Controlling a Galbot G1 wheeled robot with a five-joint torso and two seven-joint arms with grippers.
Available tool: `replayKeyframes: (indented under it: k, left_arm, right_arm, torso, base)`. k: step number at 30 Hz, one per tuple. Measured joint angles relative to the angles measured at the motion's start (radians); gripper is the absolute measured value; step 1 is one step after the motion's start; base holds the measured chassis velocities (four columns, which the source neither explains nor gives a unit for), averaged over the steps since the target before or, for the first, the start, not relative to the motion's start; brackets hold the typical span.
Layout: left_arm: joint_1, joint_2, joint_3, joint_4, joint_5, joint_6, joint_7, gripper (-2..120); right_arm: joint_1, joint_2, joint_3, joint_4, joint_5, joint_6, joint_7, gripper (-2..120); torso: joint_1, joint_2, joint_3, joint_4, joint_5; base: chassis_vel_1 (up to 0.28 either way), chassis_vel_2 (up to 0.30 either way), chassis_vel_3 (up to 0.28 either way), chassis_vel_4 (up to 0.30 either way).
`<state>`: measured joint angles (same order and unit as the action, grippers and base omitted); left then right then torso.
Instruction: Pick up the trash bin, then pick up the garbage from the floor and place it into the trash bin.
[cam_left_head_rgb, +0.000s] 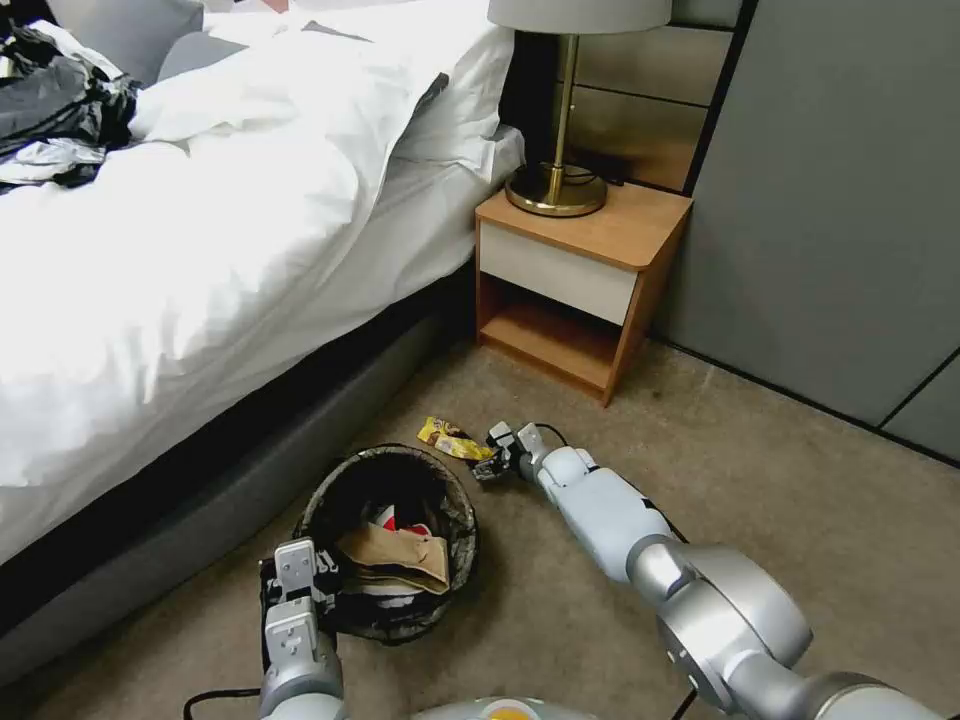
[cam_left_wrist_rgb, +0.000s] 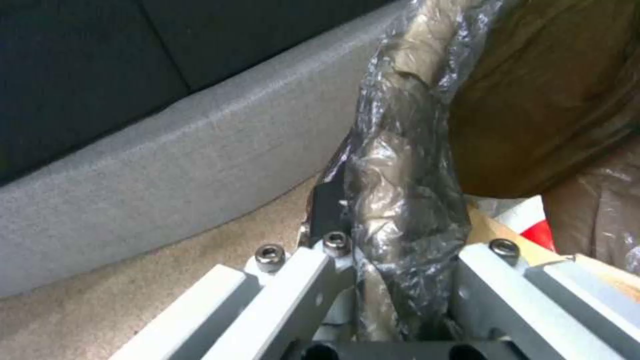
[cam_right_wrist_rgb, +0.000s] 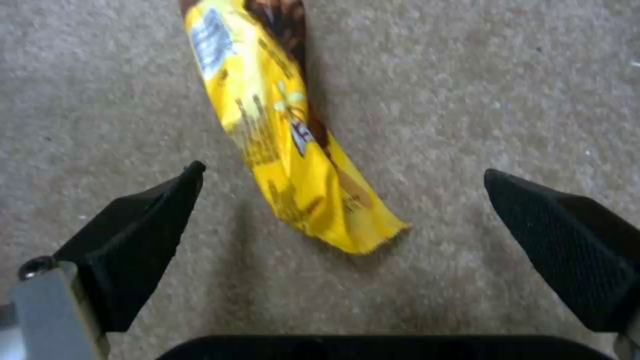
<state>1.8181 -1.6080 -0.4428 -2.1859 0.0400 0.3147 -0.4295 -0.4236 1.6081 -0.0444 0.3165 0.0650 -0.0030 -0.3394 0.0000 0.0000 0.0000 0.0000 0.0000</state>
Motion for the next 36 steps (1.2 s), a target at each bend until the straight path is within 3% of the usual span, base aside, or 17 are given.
replayKeyframes:
  k: [6,9,15,20,22,24,26,28,33,36]
  left_arm:
    - [0.008,-0.001,0.002,0.000,0.014,-0.006,0.003,0]
    - [0.010,-0.001,0.004,0.000,0.020,-0.009,0.003,0]
    - [0.010,-0.001,0.007,0.002,0.027,-0.011,0.004,0]
    - [0.010,0.000,0.009,0.005,0.029,-0.013,0.004,0]
    - [0.009,0.000,0.009,0.005,0.029,-0.014,0.004,0]
    - [0.009,0.000,0.010,0.006,0.029,-0.014,0.004,0]
    - [0.009,0.000,0.010,0.005,0.029,-0.015,0.004,0]
    - [0.009,0.000,0.010,0.006,0.029,-0.015,0.004,0]
    - [0.009,0.000,0.010,0.006,0.029,-0.016,0.004,0]
    - [0.008,0.000,0.010,0.006,0.028,-0.016,0.004,0]
  right_arm:
    - [0.005,0.000,0.003,-0.017,-0.010,-0.001,0.006,99]
    - [0.006,0.000,0.003,-0.020,-0.013,0.000,0.009,92]
    - [0.006,0.000,0.003,-0.023,-0.021,0.004,0.011,65]
    - [0.006,0.000,0.002,-0.025,-0.027,0.006,0.011,53]
    - [0.006,0.000,0.001,-0.025,-0.029,0.007,0.011,40]
    - [0.006,0.000,0.000,-0.026,-0.030,0.008,0.011,37]
    - [0.006,0.000,-0.001,-0.029,-0.034,0.009,0.011,25]
    - [0.005,0.000,-0.001,-0.029,-0.034,0.010,0.010,23]
    - [0.002,0.000,-0.001,-0.031,-0.040,0.016,0.008,2]
    - [0.002,0.000,-0.001,-0.031,-0.041,0.019,0.008,0]
  torso:
    - [0.000,0.000,0.000,0.0000,0.0000]
    - [0.000,0.000,0.000,0.0000,0.0000]
    - [0.000,0.000,0.000,0.0000,0.0000]
    - [0.000,0.000,0.000,0.0000,0.0001]
    - [0.000,0.000,0.000,0.0000,0.0000]
    - [0.000,0.000,0.000,0.0000,0.0000]
    - [0.000,0.000,0.000,0.0000,0.0000]
    - [0.000,0.000,0.000,0.0000,0.0000]
    - [0.000,0.000,0.000,0.0000,0.0000]
    - [0.000,0.000,0.000,0.0000,0.0000]
  base:
    - [0.000,0.000,0.000,0.000]
    - [0.000,0.000,0.000,0.000]
    - [0.000,0.000,0.000,0.000]
    - [0.000,0.000,0.000,0.000]
    - [0.000,0.000,0.000,0.000]
    - [0.000,0.000,0.000,0.000]
    - [0.000,0.000,0.000,0.000]
    - [0.000,0.000,0.000,0.000]
    - [0.000,0.000,0.000,0.000]
    - [0.000,0.000,0.000,0.000]
